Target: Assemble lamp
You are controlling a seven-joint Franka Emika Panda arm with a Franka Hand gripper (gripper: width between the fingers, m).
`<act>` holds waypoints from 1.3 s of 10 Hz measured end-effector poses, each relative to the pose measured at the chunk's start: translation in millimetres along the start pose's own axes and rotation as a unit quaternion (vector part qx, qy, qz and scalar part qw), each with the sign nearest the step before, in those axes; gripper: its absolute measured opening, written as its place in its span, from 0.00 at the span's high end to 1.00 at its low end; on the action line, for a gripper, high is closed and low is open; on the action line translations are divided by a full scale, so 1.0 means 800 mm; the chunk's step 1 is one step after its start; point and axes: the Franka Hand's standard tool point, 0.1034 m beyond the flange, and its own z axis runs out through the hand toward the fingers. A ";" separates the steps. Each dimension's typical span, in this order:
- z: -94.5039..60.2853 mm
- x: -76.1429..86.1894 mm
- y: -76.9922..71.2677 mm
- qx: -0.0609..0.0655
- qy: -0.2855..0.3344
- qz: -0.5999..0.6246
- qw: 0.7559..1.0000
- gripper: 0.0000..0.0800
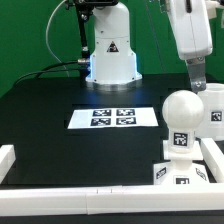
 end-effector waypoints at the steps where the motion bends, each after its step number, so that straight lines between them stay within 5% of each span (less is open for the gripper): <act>1: -0.001 -0.003 0.002 0.000 -0.001 -0.004 1.000 0.13; 2: -0.007 -0.019 0.014 -0.004 -0.007 -0.031 0.999 0.13; 4: -0.020 -0.048 0.045 -0.032 -0.018 -0.094 0.995 0.13; 5: -0.024 -0.053 0.047 -0.038 -0.021 -0.098 0.994 0.13; 8: -0.019 -0.049 0.046 -0.037 -0.018 -0.095 0.995 0.13; 10: -0.010 -0.055 0.062 -0.045 -0.009 -0.161 0.986 0.13; 11: -0.010 -0.053 0.070 -0.044 -0.009 -0.230 0.972 0.13; 13: -0.007 -0.054 0.091 -0.060 0.007 -0.357 0.932 0.13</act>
Offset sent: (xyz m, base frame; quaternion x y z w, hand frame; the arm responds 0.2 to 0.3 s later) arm -0.0513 0.0416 0.0158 -0.0713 -0.0144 -0.1492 0.9861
